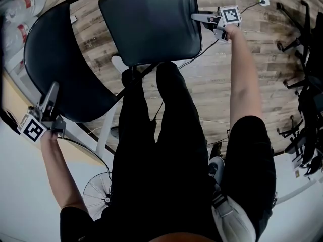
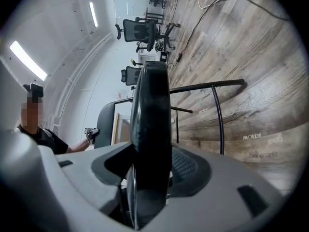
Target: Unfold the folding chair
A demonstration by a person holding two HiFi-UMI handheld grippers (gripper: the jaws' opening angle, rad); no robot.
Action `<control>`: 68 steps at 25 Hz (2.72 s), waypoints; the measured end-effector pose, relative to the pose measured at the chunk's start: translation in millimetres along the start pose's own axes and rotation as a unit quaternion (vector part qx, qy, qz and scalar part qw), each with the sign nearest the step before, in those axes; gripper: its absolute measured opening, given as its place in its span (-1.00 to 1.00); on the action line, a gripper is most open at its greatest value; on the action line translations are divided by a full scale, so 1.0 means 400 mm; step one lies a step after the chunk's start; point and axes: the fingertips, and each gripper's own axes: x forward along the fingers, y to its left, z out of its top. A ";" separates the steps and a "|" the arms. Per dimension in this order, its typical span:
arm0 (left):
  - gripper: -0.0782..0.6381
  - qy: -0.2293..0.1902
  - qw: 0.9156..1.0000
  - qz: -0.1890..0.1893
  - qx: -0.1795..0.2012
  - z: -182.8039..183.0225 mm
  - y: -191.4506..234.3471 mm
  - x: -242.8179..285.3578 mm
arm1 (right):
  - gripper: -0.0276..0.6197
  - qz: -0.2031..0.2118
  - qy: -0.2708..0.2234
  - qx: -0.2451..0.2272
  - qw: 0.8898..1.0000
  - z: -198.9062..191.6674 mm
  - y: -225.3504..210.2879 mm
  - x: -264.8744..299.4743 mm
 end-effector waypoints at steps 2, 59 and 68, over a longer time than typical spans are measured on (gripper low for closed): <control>-0.62 0.001 1.000 0.001 0.008 0.004 -0.020 0.014 | -0.24 -0.001 0.000 0.000 1.000 0.002 -0.009 -0.012; 0.03 -0.165 0.957 0.094 0.221 0.175 -0.405 -0.354 | 0.03 -0.317 -0.120 -0.357 0.871 -0.020 1.267 0.032; 0.00 -0.273 0.899 -0.070 0.334 0.136 -0.804 -0.596 | -0.02 -0.268 -0.202 -0.511 0.791 -0.095 1.769 0.205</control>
